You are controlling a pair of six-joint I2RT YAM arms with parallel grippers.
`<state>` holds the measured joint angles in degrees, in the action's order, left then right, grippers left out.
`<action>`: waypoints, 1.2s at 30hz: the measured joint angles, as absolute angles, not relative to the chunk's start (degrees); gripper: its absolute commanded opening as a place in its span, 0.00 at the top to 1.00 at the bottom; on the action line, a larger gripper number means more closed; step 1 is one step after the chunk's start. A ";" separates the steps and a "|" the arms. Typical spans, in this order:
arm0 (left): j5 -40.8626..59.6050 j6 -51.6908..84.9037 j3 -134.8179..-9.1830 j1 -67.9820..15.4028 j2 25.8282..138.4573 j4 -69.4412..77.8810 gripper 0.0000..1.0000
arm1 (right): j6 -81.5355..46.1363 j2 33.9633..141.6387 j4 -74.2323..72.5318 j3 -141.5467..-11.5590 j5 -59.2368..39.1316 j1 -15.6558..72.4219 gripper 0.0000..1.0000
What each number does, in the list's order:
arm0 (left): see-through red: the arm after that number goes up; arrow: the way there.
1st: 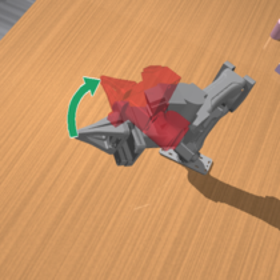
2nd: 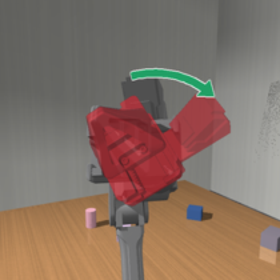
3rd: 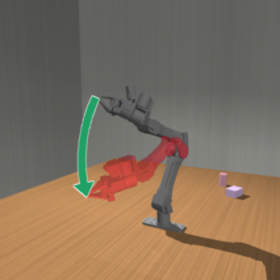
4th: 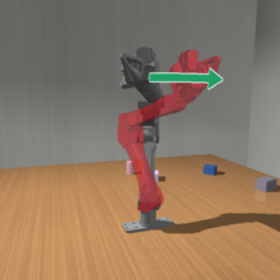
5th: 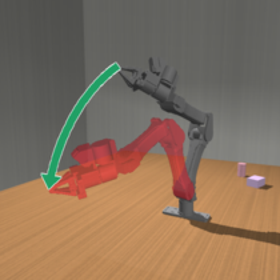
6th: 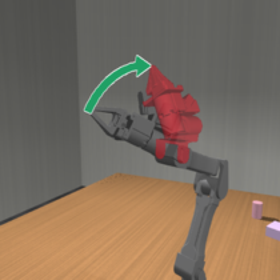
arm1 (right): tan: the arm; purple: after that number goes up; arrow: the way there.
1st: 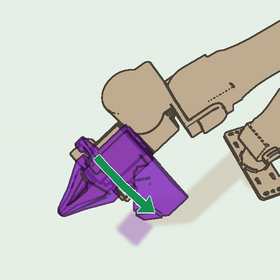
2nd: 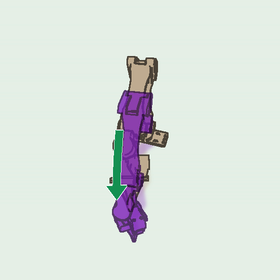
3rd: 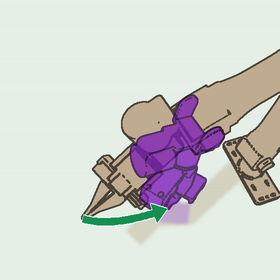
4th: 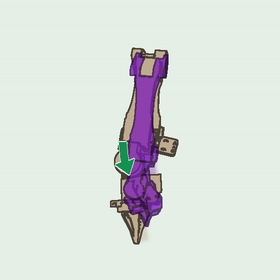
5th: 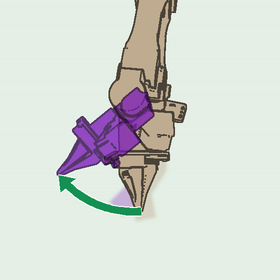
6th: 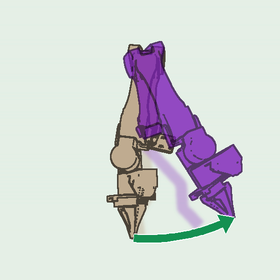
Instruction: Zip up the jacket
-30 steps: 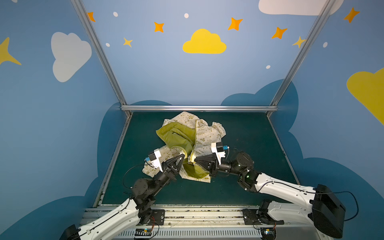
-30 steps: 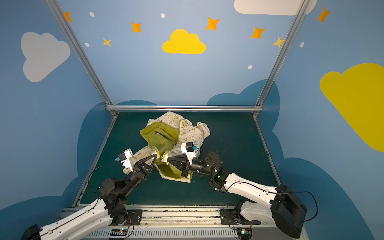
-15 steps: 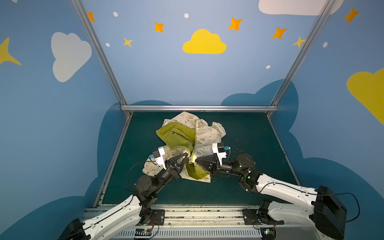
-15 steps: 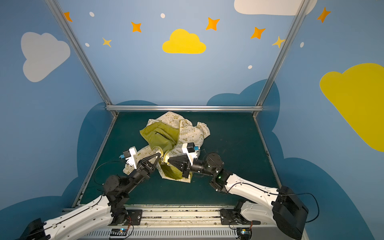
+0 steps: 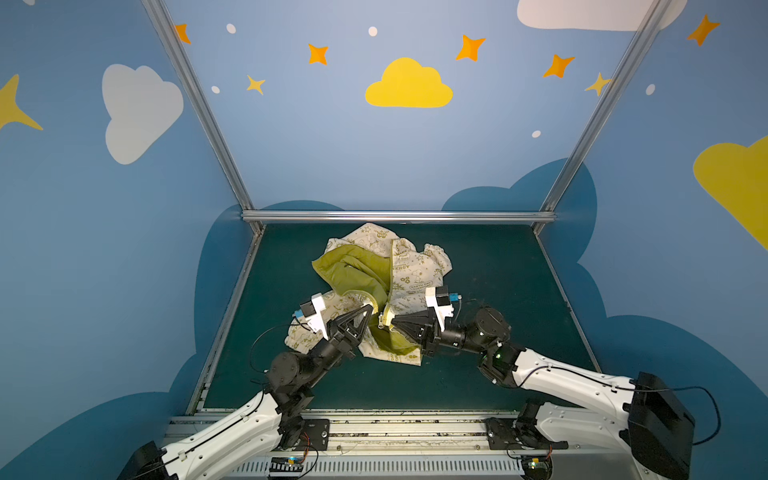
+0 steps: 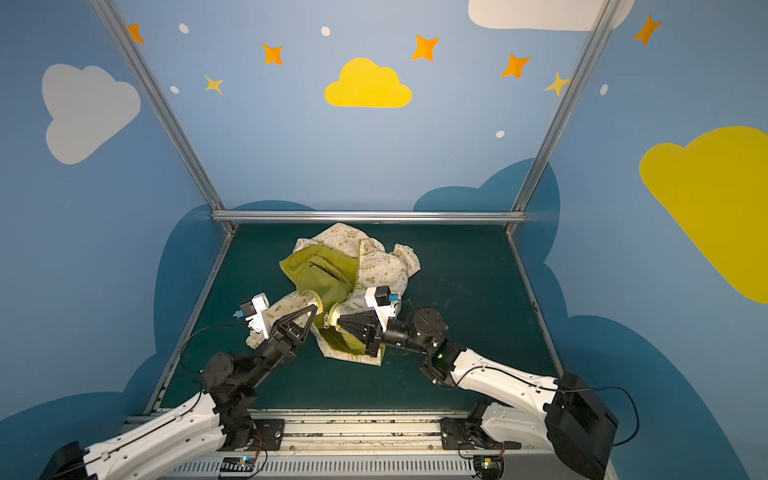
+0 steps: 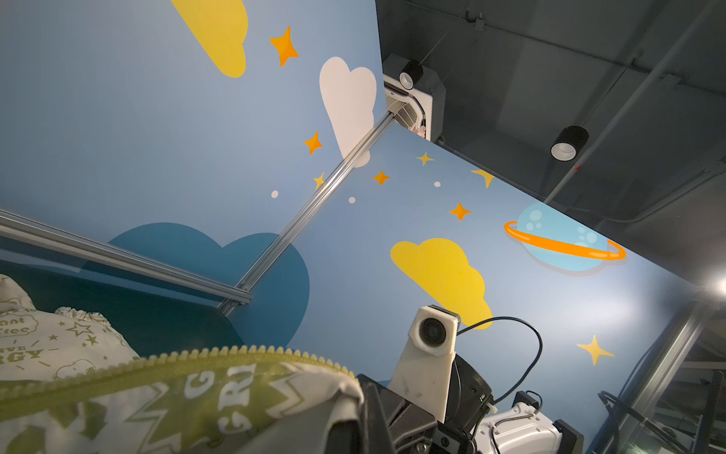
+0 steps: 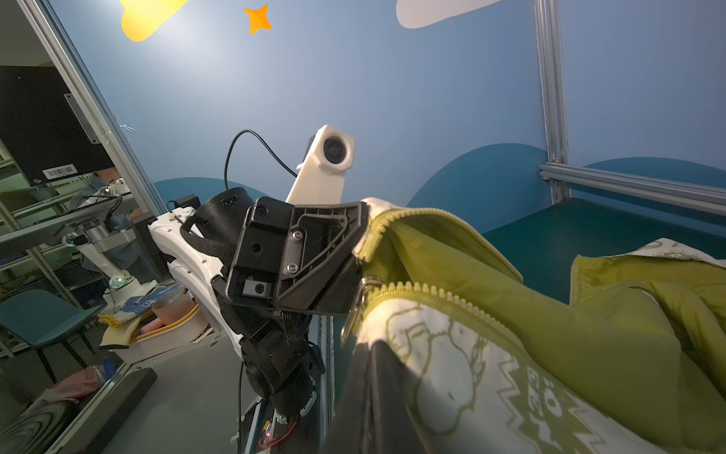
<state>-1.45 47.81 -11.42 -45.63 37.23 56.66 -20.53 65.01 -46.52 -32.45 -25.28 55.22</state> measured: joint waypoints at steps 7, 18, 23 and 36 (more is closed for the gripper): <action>-1.41 47.86 -11.42 -45.58 37.43 56.69 0.97 | -20.53 64.97 -46.52 -32.45 -25.32 55.22 1.00; -1.21 48.03 -11.42 -45.58 37.98 56.99 0.97 | -20.53 65.01 -46.57 -32.47 -25.34 55.22 1.00; -1.19 48.03 -11.42 -45.58 37.98 57.08 0.97 | -20.51 65.56 -46.81 -32.58 -25.34 55.22 1.00; -1.19 48.23 -11.42 -45.58 37.85 57.06 0.97 | -20.51 66.08 -47.44 -32.88 -25.56 55.16 1.00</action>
